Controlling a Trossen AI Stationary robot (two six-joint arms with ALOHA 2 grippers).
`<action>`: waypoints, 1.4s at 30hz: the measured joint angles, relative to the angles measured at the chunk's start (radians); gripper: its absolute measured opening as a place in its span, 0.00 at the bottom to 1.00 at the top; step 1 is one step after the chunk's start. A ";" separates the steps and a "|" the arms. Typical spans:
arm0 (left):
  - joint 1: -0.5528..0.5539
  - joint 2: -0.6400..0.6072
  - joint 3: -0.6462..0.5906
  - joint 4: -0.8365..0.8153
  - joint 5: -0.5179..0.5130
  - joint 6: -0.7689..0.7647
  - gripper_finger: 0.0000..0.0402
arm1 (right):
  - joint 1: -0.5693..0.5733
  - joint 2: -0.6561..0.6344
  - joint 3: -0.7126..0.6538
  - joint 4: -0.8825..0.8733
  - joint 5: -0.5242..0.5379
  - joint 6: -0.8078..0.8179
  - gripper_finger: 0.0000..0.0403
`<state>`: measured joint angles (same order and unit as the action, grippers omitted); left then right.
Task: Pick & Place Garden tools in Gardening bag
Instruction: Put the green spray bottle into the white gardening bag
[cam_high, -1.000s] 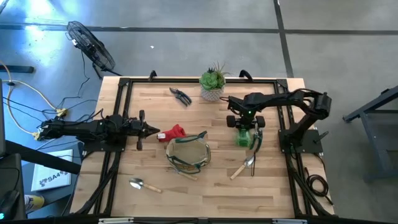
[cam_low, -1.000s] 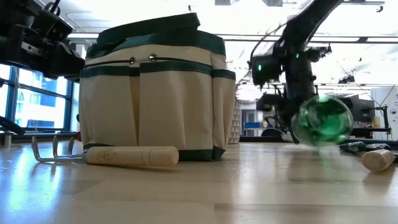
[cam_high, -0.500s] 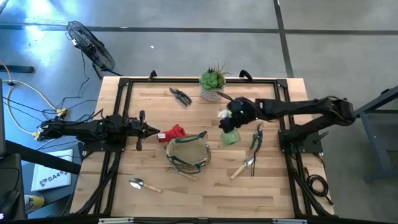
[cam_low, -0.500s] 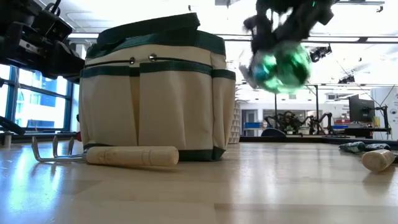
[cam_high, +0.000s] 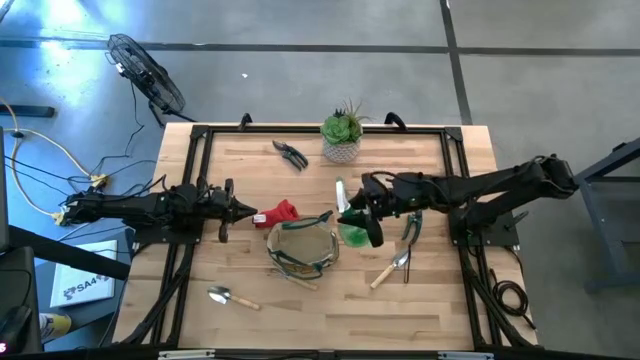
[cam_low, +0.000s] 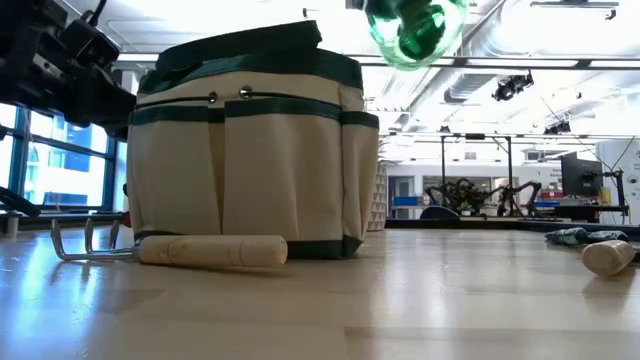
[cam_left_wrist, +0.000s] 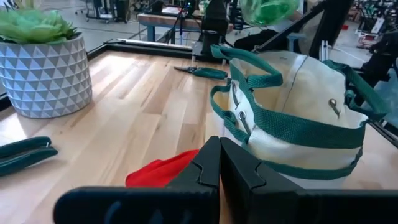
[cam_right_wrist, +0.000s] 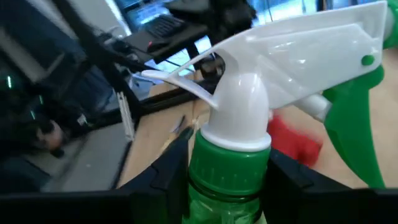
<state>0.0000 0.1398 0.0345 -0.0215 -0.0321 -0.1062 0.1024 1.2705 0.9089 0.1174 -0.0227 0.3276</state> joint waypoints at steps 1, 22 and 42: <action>0.000 0.000 0.000 0.002 0.000 -0.004 0.00 | 0.003 0.005 0.000 0.028 0.012 -0.059 0.34; 0.000 0.096 0.017 -0.041 0.220 -0.156 0.00 | 0.003 0.209 0.290 -0.065 -0.095 -0.411 0.34; -0.001 0.443 0.016 0.088 0.316 -0.153 0.00 | 0.007 0.524 0.630 -0.341 -0.253 -0.380 0.34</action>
<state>-0.0006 0.5832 0.0502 0.0667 0.2839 -0.2588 0.1090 1.7945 1.5391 -0.2234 -0.2758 -0.0520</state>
